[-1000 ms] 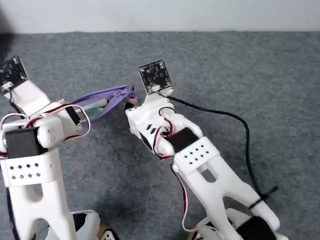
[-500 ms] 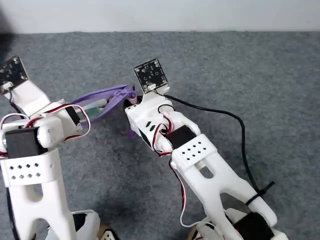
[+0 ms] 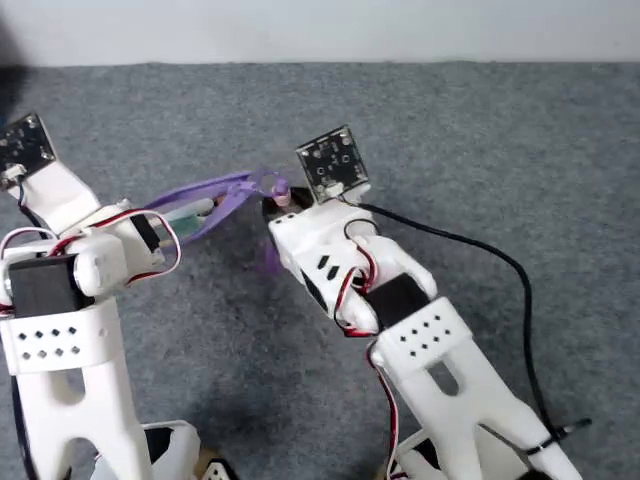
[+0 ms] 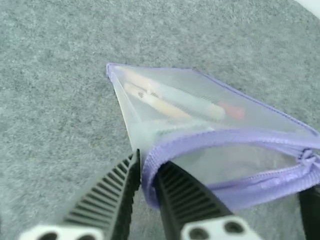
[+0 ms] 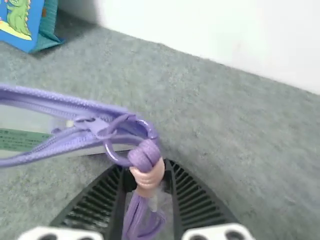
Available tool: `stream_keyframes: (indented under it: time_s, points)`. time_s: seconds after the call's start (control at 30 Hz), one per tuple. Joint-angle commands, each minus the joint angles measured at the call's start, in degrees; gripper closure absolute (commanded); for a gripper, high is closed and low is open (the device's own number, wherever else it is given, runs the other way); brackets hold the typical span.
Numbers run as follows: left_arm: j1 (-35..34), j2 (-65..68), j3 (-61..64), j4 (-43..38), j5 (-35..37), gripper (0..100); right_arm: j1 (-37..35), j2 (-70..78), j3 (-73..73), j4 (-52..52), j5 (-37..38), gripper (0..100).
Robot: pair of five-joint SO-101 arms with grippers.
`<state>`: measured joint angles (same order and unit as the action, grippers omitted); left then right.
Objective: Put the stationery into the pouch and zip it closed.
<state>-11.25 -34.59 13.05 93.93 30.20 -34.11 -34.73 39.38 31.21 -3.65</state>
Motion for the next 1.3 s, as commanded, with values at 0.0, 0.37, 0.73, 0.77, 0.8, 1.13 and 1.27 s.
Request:
stream_keyframes:
  time_s: [0.0, 0.37, 0.73, 0.77, 0.8, 1.13, 1.27]
  points:
    - [0.0, -0.3, -2.0, 2.0, 0.3, 99, 1.5, -5.3, -0.6, 3.9, 0.6, 99.1]
    - [0.1, -1.9, -4.4, 6.8, 0.3, 87, 1.5, -11.0, -0.6, 7.8, 0.9, 99.1]
    - [2.2, -19.9, -4.0, 6.6, 0.6, 61, -2.6, -11.0, -2.1, 7.3, 0.9, 99.1]
    - [2.2, -21.0, -4.0, 6.6, 0.6, 61, -2.8, -11.0, -2.7, 7.3, 0.9, 99.1]
    - [2.2, -21.9, -4.0, 6.6, 0.6, 61, -2.8, -10.9, -3.6, 7.3, 0.9, 99.1]
    - [5.1, -27.2, -0.7, 6.7, 0.4, 61, -3.3, -10.5, -9.6, 7.2, 4.7, 99.1]
    - [13.1, -30.8, 3.7, 6.8, -0.4, 62, -3.3, -10.5, -9.7, 4.8, 4.9, 99.1]
